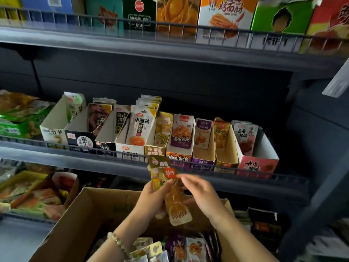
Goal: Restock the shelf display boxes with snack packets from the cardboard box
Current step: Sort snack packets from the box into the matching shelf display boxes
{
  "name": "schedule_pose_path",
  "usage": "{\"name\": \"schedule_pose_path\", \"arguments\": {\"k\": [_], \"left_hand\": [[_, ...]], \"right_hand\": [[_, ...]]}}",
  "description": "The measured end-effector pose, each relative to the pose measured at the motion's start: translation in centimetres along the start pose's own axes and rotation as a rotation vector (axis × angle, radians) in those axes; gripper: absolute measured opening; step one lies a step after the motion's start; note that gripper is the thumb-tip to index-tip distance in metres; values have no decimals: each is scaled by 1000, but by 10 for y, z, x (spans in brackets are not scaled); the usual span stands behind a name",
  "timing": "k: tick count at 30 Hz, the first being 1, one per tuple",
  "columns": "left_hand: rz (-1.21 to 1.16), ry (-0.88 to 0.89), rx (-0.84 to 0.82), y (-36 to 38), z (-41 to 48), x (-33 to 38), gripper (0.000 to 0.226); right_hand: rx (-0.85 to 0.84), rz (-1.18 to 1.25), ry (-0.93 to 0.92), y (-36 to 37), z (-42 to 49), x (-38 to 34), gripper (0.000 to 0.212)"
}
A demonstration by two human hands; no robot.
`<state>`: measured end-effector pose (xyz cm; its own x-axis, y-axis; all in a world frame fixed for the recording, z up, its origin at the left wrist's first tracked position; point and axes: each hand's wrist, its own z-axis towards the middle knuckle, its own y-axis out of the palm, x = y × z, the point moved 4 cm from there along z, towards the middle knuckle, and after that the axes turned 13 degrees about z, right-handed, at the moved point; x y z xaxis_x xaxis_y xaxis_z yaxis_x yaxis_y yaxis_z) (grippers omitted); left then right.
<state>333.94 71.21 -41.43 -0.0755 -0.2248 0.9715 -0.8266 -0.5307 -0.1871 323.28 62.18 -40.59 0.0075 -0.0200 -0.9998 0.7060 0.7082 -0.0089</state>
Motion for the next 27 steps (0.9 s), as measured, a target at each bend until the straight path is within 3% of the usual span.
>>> {"name": "schedule_pose_path", "arguments": {"k": [4, 7, 9, 13, 20, 27], "left_hand": [[32, 10, -125, -7, 0, 6, 25], [16, 2, -190, -9, 1, 9, 46], [-23, -8, -241, -8, 1, 7, 50], [-117, -30, -326, -3, 3, 5, 45], [-225, 2, -360, 15, 14, 23, 39], [-61, -43, -351, 29, 47, 45, 43]], "right_hand": [[6, 6, 51, -13, 9, -1, 36], [-45, 66, 109, -18, 13, -4, 25], [26, 124, 99, -26, 16, -5, 21], [170, 327, 99, -49, 23, -7, 25], [9, 634, 236, -58, 26, -5, 43], [83, 482, 91, -107, 43, -38, 38]]}}
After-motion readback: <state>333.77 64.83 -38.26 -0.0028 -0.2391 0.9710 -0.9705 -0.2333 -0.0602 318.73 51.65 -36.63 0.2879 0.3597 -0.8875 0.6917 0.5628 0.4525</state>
